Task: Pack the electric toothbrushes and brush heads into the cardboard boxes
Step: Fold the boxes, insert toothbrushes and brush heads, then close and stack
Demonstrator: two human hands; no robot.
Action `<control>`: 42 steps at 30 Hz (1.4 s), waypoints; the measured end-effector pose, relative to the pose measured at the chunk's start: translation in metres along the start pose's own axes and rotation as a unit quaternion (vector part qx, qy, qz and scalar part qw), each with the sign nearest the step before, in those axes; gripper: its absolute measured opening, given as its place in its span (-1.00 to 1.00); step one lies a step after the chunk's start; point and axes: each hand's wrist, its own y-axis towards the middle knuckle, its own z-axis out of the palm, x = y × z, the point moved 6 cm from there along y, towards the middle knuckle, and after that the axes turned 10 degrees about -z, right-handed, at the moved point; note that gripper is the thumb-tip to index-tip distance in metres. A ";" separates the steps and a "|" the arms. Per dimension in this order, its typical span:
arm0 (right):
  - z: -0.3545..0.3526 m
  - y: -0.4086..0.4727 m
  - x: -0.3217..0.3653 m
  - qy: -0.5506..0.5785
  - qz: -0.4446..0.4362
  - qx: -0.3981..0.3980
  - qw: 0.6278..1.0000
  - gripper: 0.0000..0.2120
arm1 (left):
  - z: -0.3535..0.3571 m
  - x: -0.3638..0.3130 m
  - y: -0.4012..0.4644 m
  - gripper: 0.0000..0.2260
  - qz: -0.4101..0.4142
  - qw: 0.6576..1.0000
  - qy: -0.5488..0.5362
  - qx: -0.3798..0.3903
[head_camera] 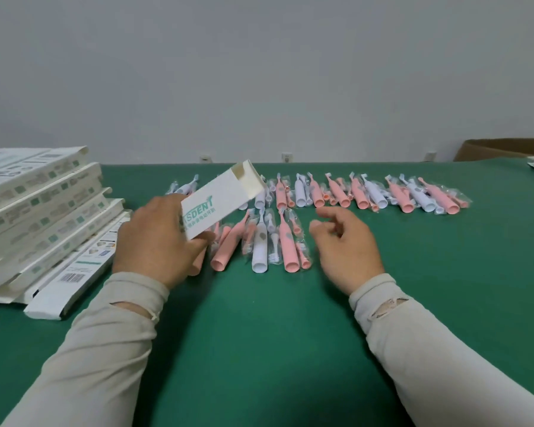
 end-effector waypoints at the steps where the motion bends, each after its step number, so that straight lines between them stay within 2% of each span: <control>1: -0.001 0.001 0.001 -0.097 -0.043 0.030 0.994 -0.71 | -0.001 0.002 0.000 -0.67 -0.009 1.000 0.006 -0.007; 3: 0.011 -0.001 0.004 -0.216 -0.109 0.124 0.962 -0.64 | 0.004 0.000 -0.002 -0.69 -0.014 1.000 0.021 0.004; 5: 0.030 -0.006 0.004 -0.290 -0.128 0.208 0.925 -0.68 | 0.010 -0.003 -0.005 -0.69 -0.015 0.999 0.039 0.022; 7: 0.039 -0.007 0.004 -0.348 -0.125 0.236 0.898 -0.71 | 0.013 -0.002 -0.006 -0.68 -0.020 0.999 0.040 0.027; 12: 0.033 0.000 0.008 -0.397 -0.093 0.163 0.898 -0.73 | 0.013 -0.001 -0.005 -0.68 -0.015 0.999 0.034 0.020; 14: 0.032 0.003 0.009 -0.433 -0.072 0.148 0.886 -0.70 | 0.012 -0.003 -0.004 -0.67 -0.010 0.999 0.034 0.016; 20: 0.032 0.007 0.005 -0.446 -0.009 0.145 0.883 -0.71 | 0.013 -0.006 -0.007 -0.68 -0.003 0.999 0.045 0.015; 24: 0.014 0.008 0.000 -0.473 0.030 0.145 0.869 -0.69 | 0.014 -0.008 -0.008 -0.67 0.004 0.999 0.047 0.010; 29: 0.004 0.011 -0.005 -0.495 0.053 0.150 0.854 -0.43 | 0.019 -0.011 -0.012 -0.51 0.014 0.997 0.069 0.024; 32: 0.004 0.013 -0.007 -0.505 0.068 0.144 0.848 -0.49 | 0.020 -0.012 -0.014 -0.47 0.016 0.996 0.078 0.027; 36: -0.001 0.014 -0.008 -0.489 0.071 0.125 0.860 -0.69 | 0.021 -0.012 -0.014 -0.50 0.017 0.997 0.079 0.017; 39: -0.008 0.014 -0.004 -0.470 0.066 0.099 0.875 -0.73 | 0.023 -0.012 -0.015 -0.50 0.016 0.996 0.081 0.019; 41: -0.015 0.015 0.003 -0.380 0.045 0.052 0.923 -0.72 | 0.025 -0.011 -0.014 -0.48 0.015 0.996 0.085 0.020; 42: -0.018 0.014 0.007 -0.272 0.036 0.016 0.961 -0.68 | 0.024 -0.011 -0.014 -0.47 0.016 0.996 0.084 0.018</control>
